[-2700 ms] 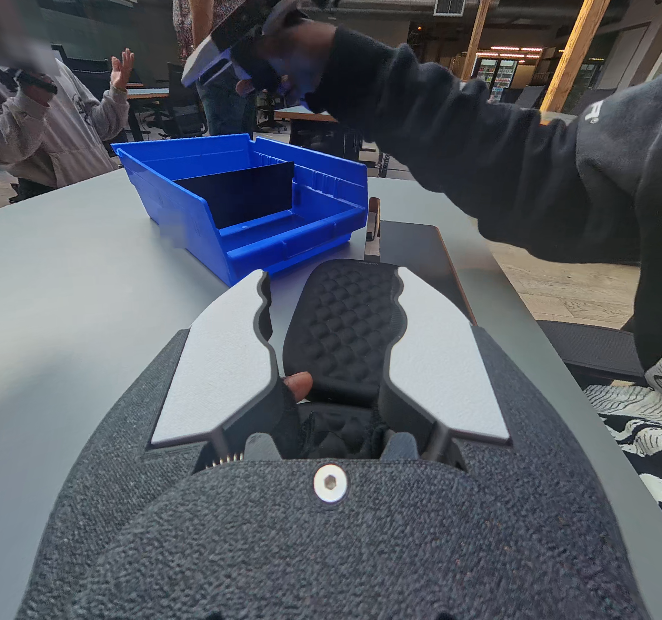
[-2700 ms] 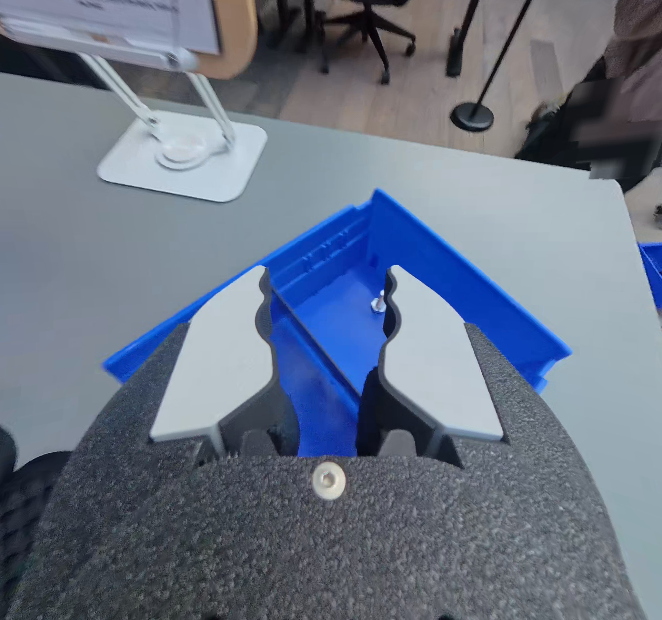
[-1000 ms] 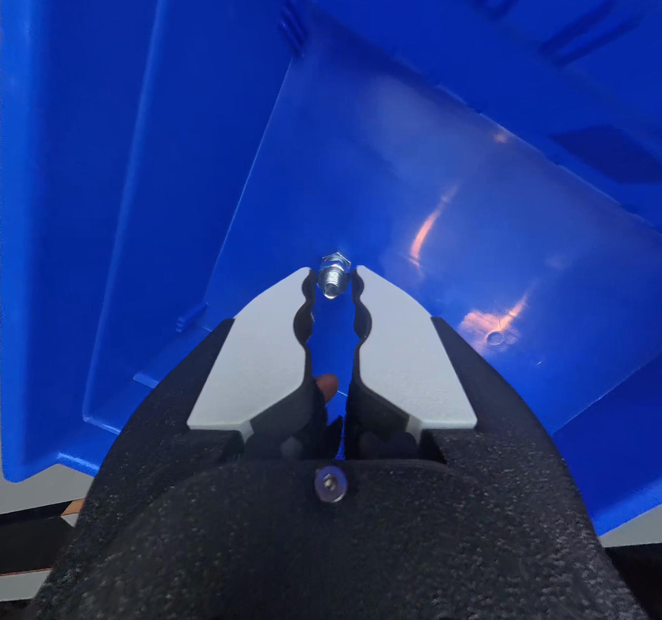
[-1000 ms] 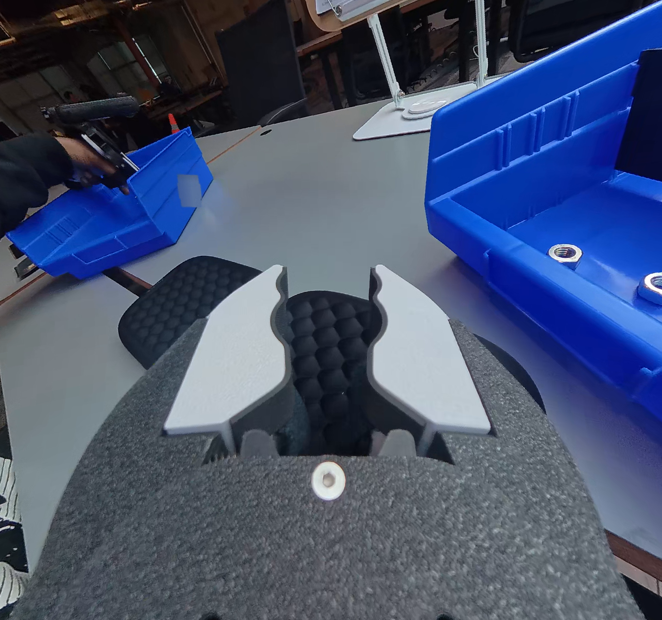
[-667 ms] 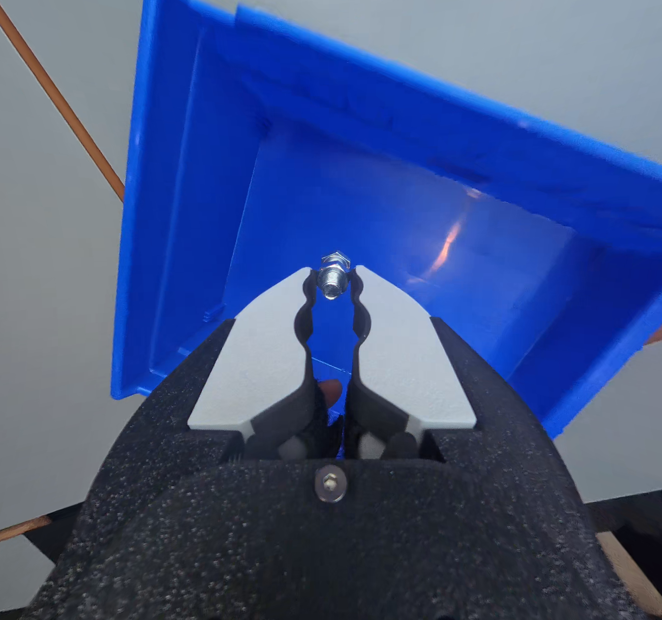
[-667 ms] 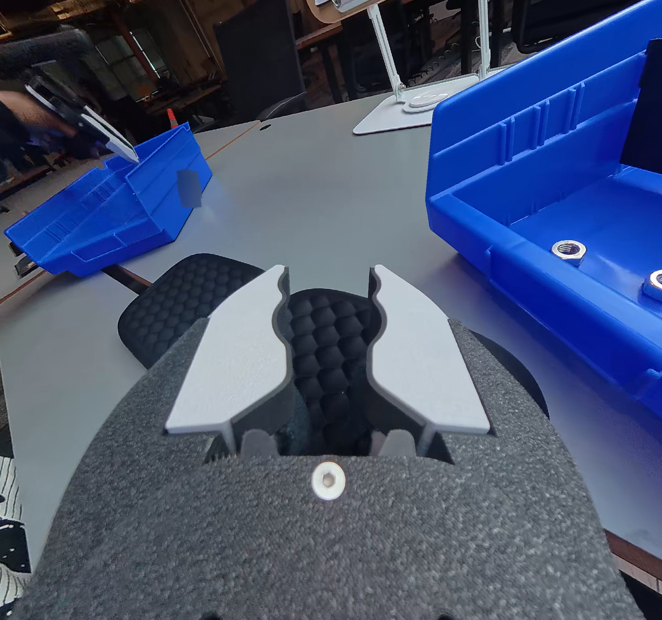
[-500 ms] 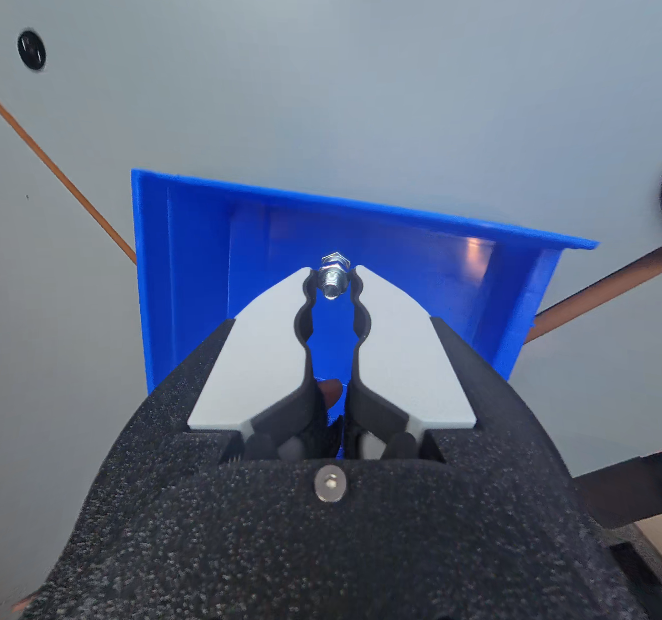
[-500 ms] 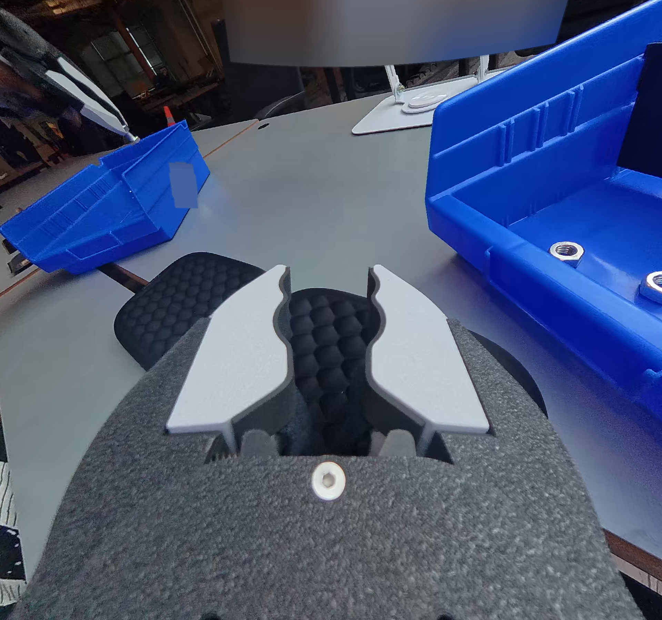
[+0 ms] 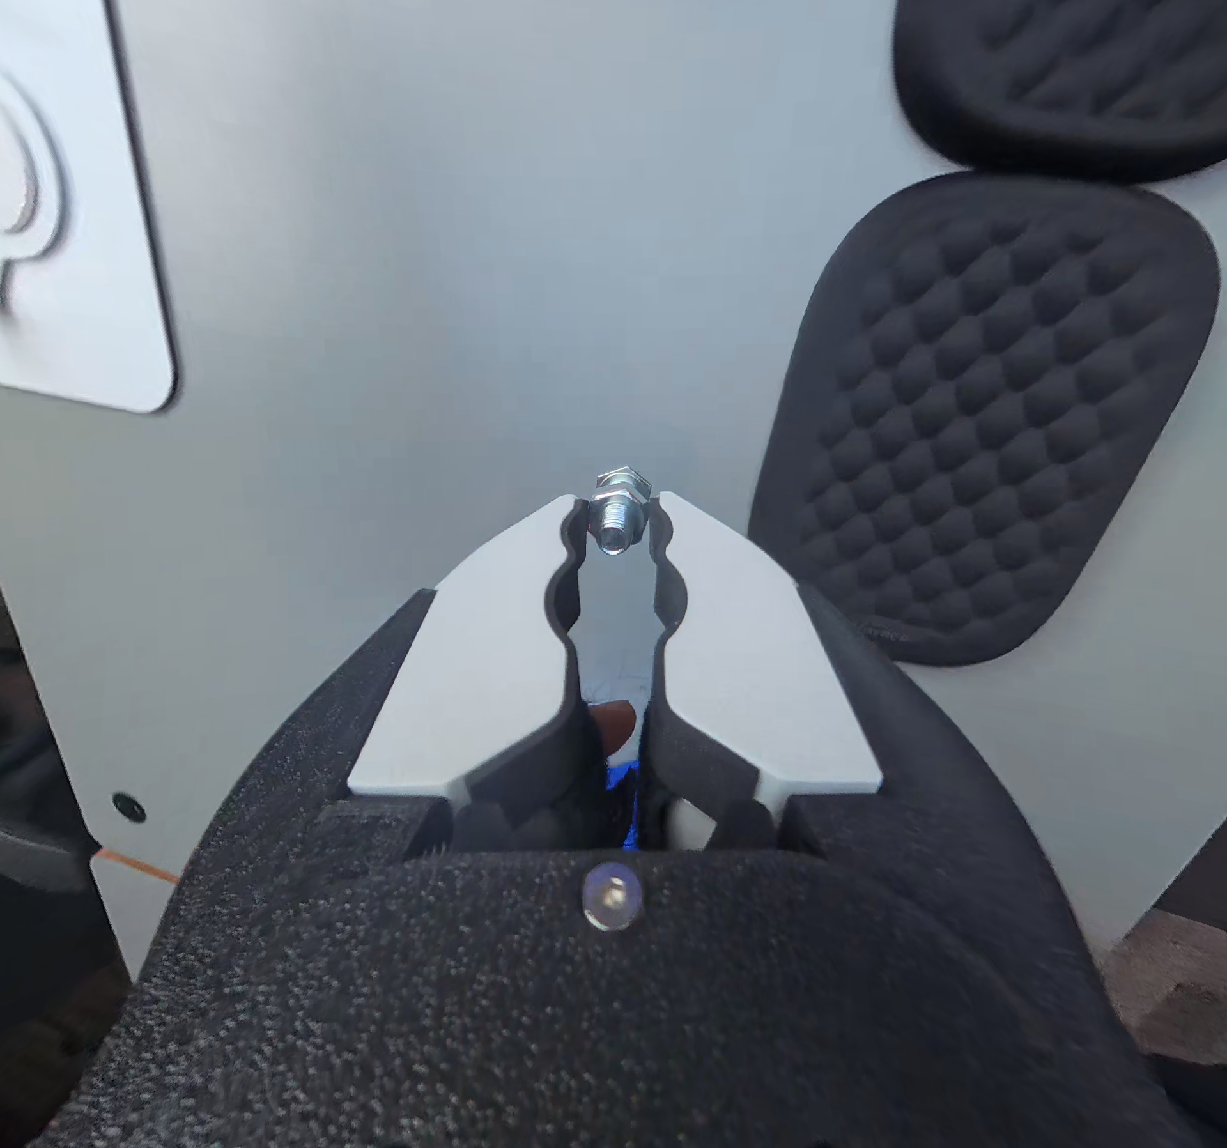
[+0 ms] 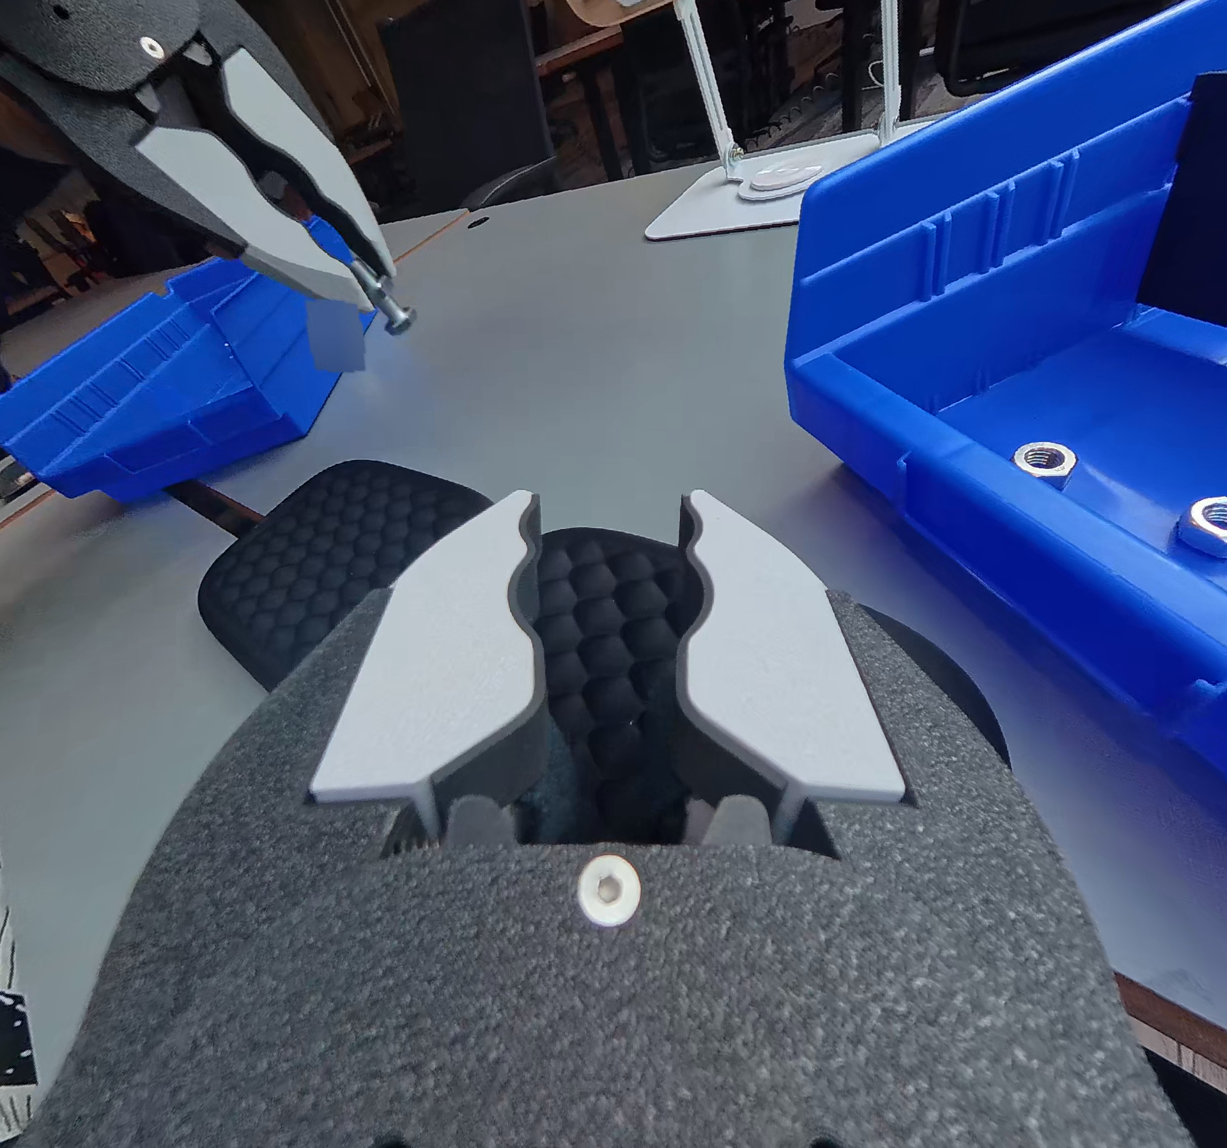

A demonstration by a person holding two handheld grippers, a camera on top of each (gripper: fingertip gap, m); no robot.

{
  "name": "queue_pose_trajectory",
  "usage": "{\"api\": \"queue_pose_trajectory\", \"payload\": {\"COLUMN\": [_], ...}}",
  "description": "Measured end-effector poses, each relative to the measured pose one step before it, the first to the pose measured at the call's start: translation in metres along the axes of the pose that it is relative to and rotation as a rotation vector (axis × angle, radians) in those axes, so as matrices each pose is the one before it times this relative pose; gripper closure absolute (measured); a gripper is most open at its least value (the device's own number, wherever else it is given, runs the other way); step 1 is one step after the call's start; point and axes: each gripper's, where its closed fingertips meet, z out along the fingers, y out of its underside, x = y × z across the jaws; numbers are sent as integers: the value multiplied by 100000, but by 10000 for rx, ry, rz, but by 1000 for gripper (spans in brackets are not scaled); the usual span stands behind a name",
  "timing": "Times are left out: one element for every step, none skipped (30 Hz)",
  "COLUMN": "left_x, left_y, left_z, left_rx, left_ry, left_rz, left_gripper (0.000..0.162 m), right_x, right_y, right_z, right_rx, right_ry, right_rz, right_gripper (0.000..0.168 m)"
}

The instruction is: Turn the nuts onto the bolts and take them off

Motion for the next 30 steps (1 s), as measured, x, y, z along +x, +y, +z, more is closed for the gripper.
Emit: {"api": "queue_pose_trajectory", "payload": {"left_x": [510, 426, 374, 311, 219, 138, 59, 23, 121, 169, 126, 114, 60, 0, 50, 108, 105, -38, -54, 92, 113, 44, 8, 17, 17, -3, -2, -12, -66, -101], "left_y": [-931, -795, -715, -627, -466, -264, -179, -160, -125, -115, -124, -35, 22, -11, -31, -30, -25, -12, -62, -65, -60, -26, 12, 31, 18, -11, -57, -67, -156, -203], "left_z": [881, 884, 861, 834, 777, 660, 534, 421, 362, 359, 351, 317, 272, 225, 201, 209, 204, 137, -11, -12, -18, -5, 3, 4, -16, -27, -90, -152, -230, -292], "left_rx": [-52, -71, -57, -41, -87, -150, -143, -96, -78, -62, -37, -73, -100, -69, -60, -61, -76, -81, -44, -35, -43, -55, -53, -44, 0, 48, 112, 149, 241, 302], "left_ry": [103, 114, 119, 115, 69, 26, -18, -10, 69, 103, 62, 49, 5, -30, 6, 51, 33, -75, -78, 37, 79, 35, 5, -10, -19, -24, -6, 0, -24, -50], "left_rz": [228, 182, 146, 93, 69, 114, 86, 44, 44, 22, 14, 31, 38, 22, 21, 24, 33, 47, 62, 38, 2, 5, 13, 11, -17, -47, -64, -93, -100, -154], "left_gripper": [144, 144, 144, 144, 144, 144, 144, 144, 144, 144, 144, 144, 144, 144, 144, 144, 144, 144, 144, 144, 144, 144, 144, 144, 143, 142, 138, 135, 132, 129], "right_x": [5, 19, 17, -3, 7, 18, 19, -6, 0, -10, 10, 14, 13, 16, 0, -2, -10, -1, 3, 8, -1, -11, -1, -3, 10, 3, 3, 9, -18, -4], "right_y": [15, -3, 6, -4, -5, 7, 19, 17, 5, -1, 6, 6, 2, -6, -2, -8, 3, 4, -2, 6, -13, 0, 1, -4, -10, -11, 16, 5, 3, 0], "right_z": [9, 3, -7, -1, -5, 16, 9, 18, 5, 9, 13, 1, 7, 0, 5, -3, 10, -2, 9, 0, 0, 4, -8, 6, -14, 10, 3, 17, 2, 4], "right_rx": [-9, -7, -1, 4, -1, -5, -14, -18, -6, -1, -6, -6, -1, 3, 3, -1, -2, -3, -1, 0, 3, 2, 1, 5, 10, 4, -10, -13, 0, 2], "right_ry": [-17, -13, -10, -16, -2, 9, 6, -1, -1, -7, -5, -5, 1, 10, 7, 1, -2, -1, 4, -1, 2, -2, 0, 4, 5, 0, -3, -1, -4, 4], "right_rz": [28, 36, 34, 18, 13, 12, 6, 0, 0, 3, 11, 17, 17, 8, -1, -1, -2, -1, 5, 5, 1, -2, 0, -1, 4, 11, 9, 5, 4, -1], "right_gripper": [129, 129, 129, 129, 129, 129, 129, 129, 129, 130, 130, 130, 130, 130, 130, 130, 130, 130, 130, 130, 130, 130, 130, 130, 130, 130, 130, 130, 130, 130]}}
